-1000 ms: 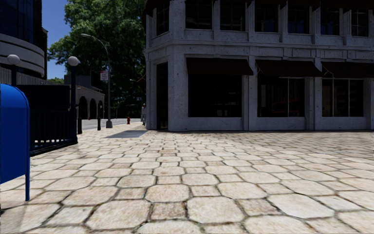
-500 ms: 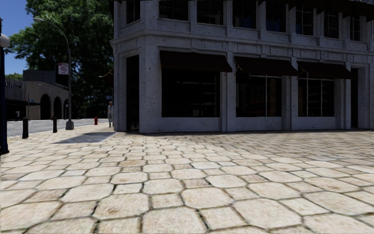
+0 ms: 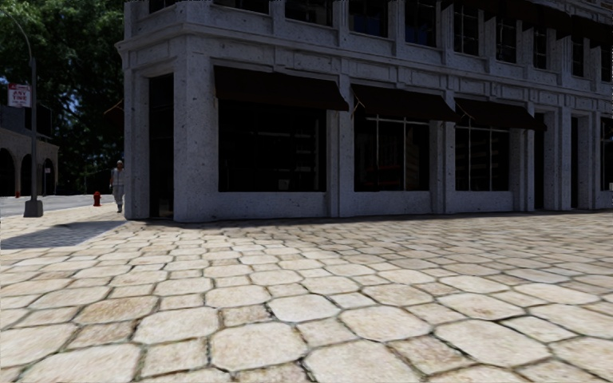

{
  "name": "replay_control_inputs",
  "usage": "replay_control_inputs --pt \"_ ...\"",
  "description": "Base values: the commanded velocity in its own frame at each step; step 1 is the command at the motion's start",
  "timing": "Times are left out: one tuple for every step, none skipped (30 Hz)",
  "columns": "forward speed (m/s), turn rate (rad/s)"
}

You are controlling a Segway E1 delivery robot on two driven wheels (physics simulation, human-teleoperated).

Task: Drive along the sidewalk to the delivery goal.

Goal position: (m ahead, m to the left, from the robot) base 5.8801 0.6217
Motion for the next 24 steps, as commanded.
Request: replay_control_inputs --pt "2.0 0.0" --pt "2.0 0.0" --pt "2.0 0.0" --pt "2.0 0.0" --pt "2.0 0.0" --pt "2.0 0.0" --pt "2.0 0.0" --pt "2.0 0.0" --pt "2.0 0.0" --pt "2.0 0.0" --pt "2.0 0.0" --pt "2.0 0.0" --pt "2.0 0.0" --pt "2.0 0.0" --pt "2.0 0.0" --pt "2.0 0.0" --pt "2.0 0.0" --pt "2.0 0.0" --pt "2.0 0.0" --pt "2.0 0.0" --pt "2.0 0.0" --pt "2.0 0.0" --pt "2.0 0.0" --pt "2.0 0.0"
